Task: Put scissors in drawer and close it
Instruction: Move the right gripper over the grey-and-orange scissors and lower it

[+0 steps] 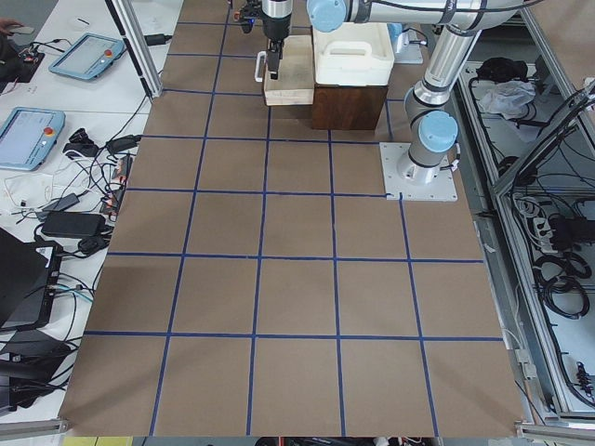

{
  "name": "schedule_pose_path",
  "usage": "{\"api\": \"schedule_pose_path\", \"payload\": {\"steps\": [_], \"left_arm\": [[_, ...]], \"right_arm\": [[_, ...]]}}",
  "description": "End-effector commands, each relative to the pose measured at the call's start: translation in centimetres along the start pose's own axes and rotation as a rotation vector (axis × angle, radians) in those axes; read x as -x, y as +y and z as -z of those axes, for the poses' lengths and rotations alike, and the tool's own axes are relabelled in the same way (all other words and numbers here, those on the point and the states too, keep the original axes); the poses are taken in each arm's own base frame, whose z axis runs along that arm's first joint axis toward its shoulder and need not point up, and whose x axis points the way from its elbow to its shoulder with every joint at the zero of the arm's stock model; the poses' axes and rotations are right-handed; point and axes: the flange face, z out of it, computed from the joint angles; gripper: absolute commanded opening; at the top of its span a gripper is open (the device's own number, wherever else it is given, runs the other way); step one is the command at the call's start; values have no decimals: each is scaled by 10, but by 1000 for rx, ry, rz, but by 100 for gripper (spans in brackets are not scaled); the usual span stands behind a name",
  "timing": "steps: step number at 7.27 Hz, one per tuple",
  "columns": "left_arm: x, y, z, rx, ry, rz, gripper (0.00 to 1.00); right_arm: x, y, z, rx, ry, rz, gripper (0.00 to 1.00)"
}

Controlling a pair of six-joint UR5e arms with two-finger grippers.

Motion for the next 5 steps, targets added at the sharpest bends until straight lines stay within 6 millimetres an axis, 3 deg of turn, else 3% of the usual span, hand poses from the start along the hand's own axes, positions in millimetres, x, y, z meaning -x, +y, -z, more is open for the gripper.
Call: {"api": "schedule_pose_path", "payload": {"steps": [1, 3, 4, 5], "left_arm": [[1, 0, 0, 0, 0, 1, 100], [1, 0, 0, 0, 0, 1, 100], [1, 0, 0, 0, 0, 1, 100], [1, 0, 0, 0, 0, 1, 100]], "right_arm": [[1, 1, 0, 4, -6, -4, 81], [1, 1, 0, 7, -7, -4, 55], [2, 1, -2, 10, -14, 1, 49], [2, 1, -1, 12, -13, 2, 36]]}}
